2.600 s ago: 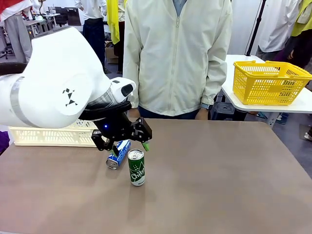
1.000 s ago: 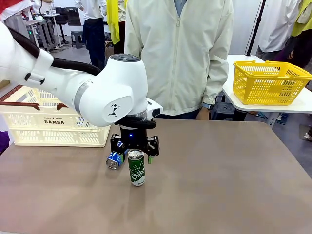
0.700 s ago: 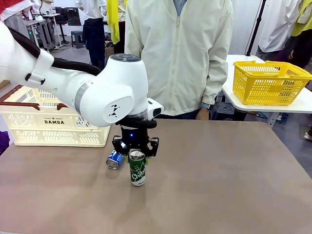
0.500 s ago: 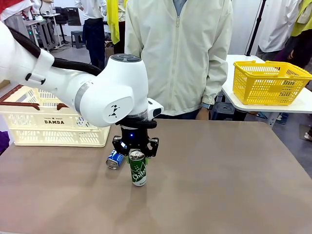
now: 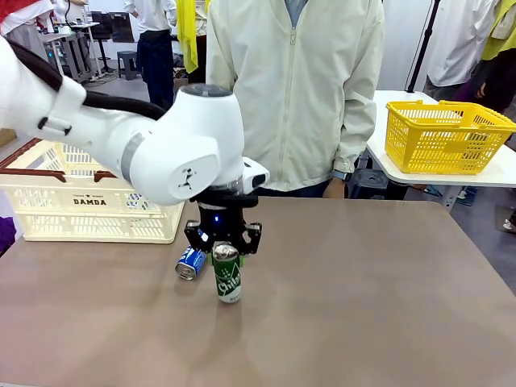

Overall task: Place the drinks into the Shopping basket.
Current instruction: Pick up one drink and place it into the Shopping basket.

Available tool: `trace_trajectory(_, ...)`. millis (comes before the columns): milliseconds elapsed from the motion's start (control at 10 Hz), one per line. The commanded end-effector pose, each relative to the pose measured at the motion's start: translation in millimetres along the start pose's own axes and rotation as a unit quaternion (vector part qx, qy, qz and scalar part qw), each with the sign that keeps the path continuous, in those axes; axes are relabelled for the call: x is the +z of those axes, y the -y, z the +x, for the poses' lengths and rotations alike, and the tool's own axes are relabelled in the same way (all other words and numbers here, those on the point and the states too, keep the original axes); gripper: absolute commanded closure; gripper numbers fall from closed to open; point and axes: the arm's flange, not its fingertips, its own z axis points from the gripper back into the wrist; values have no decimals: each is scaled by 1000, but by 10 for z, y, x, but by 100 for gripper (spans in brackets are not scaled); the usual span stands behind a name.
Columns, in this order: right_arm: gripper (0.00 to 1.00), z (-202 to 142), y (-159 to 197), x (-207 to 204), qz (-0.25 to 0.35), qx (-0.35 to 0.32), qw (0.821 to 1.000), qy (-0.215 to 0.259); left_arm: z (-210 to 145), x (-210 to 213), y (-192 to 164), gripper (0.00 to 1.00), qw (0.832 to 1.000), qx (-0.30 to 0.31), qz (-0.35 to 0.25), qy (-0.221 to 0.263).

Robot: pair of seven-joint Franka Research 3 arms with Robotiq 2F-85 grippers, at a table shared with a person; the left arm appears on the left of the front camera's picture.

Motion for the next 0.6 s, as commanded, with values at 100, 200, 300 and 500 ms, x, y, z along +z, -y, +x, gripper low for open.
trace_trajectory(100, 0, -16, -37, 18, 0, -2, 1000, -5, 678, 1260, -329, 100, 997, -11, 17, 74)
trace_trajectory(200, 0, -16, -37, 18, 0, -2, 1000, -5, 992, 1648, -495, 100, 996, -36, -19, 74)
trace_trajectory(300, 0, -16, -37, 18, 0, -2, 1000, -5, 1246, 1946, -719, 100, 996, -7, 7, 85)
trace_trajectory(500, 0, -16, -37, 18, 0, -2, 1000, -5, 1606, 2263, -1293, 100, 988, 84, 36, 127)
